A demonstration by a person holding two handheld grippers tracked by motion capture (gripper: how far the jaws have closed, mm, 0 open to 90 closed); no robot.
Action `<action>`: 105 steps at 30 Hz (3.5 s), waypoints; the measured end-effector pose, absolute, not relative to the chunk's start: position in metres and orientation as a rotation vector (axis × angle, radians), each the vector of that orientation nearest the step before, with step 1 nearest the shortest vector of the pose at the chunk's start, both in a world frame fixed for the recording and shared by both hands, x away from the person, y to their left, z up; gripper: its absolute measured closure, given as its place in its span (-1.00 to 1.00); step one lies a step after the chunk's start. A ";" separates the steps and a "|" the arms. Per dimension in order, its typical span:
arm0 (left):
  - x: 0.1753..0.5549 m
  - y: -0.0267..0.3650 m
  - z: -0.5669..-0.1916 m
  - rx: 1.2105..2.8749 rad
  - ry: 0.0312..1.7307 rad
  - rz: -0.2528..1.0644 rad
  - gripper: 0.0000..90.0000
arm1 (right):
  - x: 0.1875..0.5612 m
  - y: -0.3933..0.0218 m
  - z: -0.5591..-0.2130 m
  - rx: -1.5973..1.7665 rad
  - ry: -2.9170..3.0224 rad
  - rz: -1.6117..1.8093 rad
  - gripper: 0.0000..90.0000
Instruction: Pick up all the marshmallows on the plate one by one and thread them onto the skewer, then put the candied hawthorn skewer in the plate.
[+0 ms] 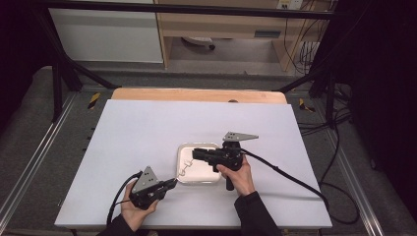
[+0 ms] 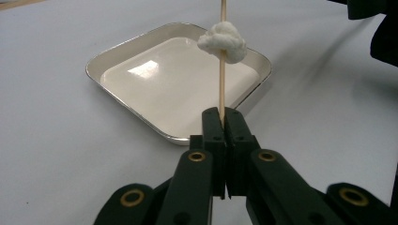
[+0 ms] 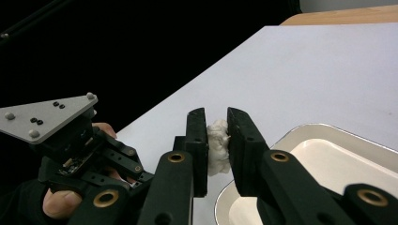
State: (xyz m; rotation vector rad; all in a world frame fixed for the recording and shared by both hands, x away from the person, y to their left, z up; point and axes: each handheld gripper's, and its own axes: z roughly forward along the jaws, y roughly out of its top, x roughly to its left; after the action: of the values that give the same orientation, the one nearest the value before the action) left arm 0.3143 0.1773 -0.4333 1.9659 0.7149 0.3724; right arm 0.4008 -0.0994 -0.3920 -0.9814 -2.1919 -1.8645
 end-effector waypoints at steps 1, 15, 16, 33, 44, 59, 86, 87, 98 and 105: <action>0.313 0.177 -0.433 1.972 0.728 0.368 0.97 | 0.401 -0.099 -0.393 -0.984 -2.185 -1.867 0.78; 0.312 0.175 -0.434 1.980 0.719 0.371 0.98 | 0.398 -0.094 -0.398 -0.982 -2.139 -1.876 0.79; 0.312 0.175 -0.434 1.985 0.718 0.368 0.98 | 0.398 -0.094 -0.399 -0.979 -2.141 -1.876 0.79; 0.316 0.175 -0.434 1.965 0.714 0.356 0.97 | 0.397 -0.093 -0.402 -0.984 -2.176 -1.824 0.68; 0.318 0.181 -0.433 1.935 0.736 0.352 0.97 | 0.396 -0.109 -0.391 -1.053 -2.364 -1.794 -0.28; 0.320 0.184 -0.427 1.941 0.781 0.324 0.97 | 0.391 -0.164 -0.421 -1.188 -2.596 -1.620 -0.90; 0.345 0.171 -0.401 2.020 0.812 0.301 0.96 | 0.366 -0.247 -0.450 -1.281 -2.711 -1.517 -0.98; 0.346 0.169 -0.401 2.023 0.814 0.299 0.96 | 0.366 -0.248 -0.451 -1.280 -2.712 -1.519 -0.98; 0.365 0.149 -0.401 2.054 0.858 0.304 0.96 | 0.360 -0.259 -0.456 -1.287 -2.734 -1.500 -0.97; 0.377 0.133 -0.409 2.087 0.892 0.307 0.96 | 0.359 -0.261 -0.456 -1.287 -2.738 -1.502 -0.98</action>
State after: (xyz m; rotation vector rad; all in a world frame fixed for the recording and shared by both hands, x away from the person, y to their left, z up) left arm 0.3769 0.1329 -0.4089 2.0872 0.8918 0.3069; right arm 0.3586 -0.2611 -0.4559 -1.2866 -2.7380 -1.5018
